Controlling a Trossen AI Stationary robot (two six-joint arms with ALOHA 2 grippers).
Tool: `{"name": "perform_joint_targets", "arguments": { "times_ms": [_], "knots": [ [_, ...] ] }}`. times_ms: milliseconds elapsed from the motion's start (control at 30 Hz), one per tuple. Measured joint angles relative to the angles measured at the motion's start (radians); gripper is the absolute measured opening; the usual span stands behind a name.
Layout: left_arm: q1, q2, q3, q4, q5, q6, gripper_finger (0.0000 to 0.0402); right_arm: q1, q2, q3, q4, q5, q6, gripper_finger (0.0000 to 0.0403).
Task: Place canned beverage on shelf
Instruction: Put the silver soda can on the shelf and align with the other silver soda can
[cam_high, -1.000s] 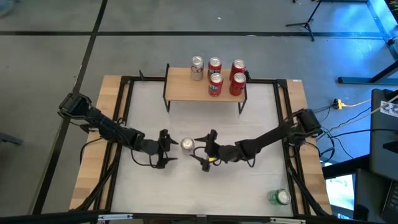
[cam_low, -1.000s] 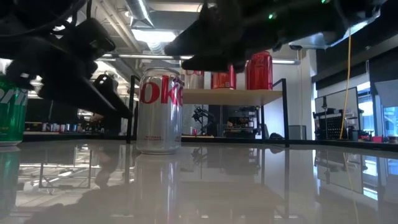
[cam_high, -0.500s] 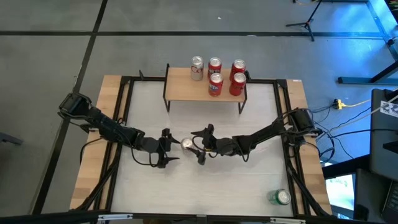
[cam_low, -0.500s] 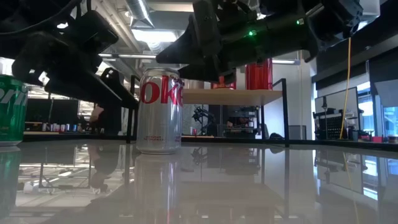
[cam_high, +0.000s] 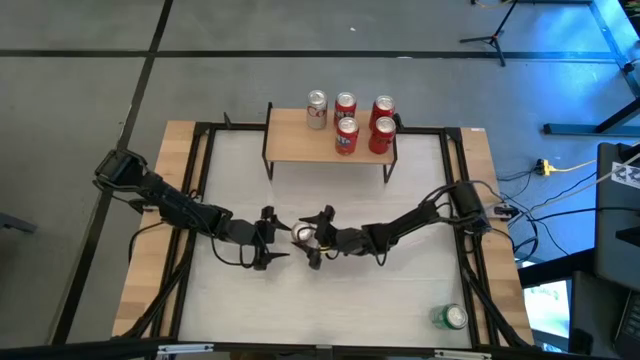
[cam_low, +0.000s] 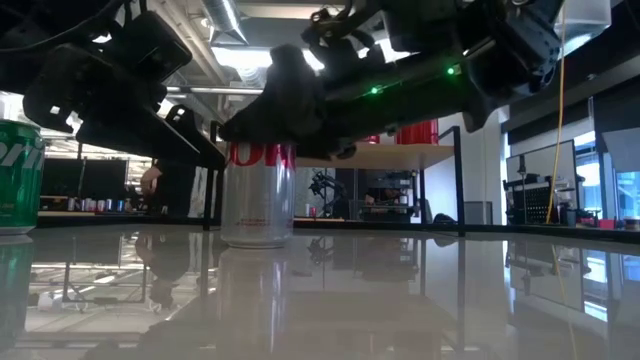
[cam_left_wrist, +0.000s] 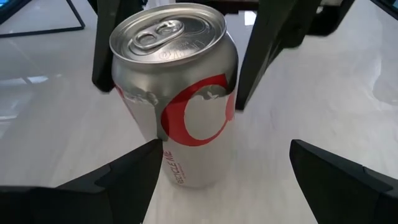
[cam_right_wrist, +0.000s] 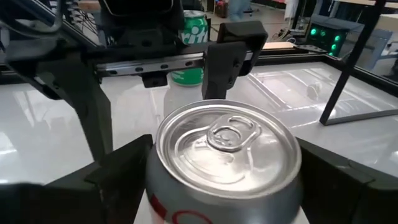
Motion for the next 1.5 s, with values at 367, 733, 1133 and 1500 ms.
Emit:
{"name": "perform_joint_targets", "arguments": {
  "times_ms": [367, 733, 1133, 1500],
  "knots": [
    [-0.006, 0.000, 0.000, 0.005, -0.001, -0.006, 0.0341, 0.001, 0.011, 0.009, -0.001, 0.042, -0.056, 0.0289],
    [-0.057, 0.000, 0.000, -0.003, -0.011, -0.033, 0.0341, 0.001, -0.128, 0.028, -0.165, 0.123, -0.151, 0.0289],
    [-0.056, 0.000, 0.000, 0.000, -0.013, -0.034, 0.0341, -0.074, -0.258, 0.181, -0.293, 0.294, -0.393, 0.0289],
    [-0.056, 0.000, 0.000, 0.000, -0.013, -0.034, 0.0341, -0.257, -0.257, 0.247, -0.315, 0.285, -0.365, 0.0290]
  ]
}}
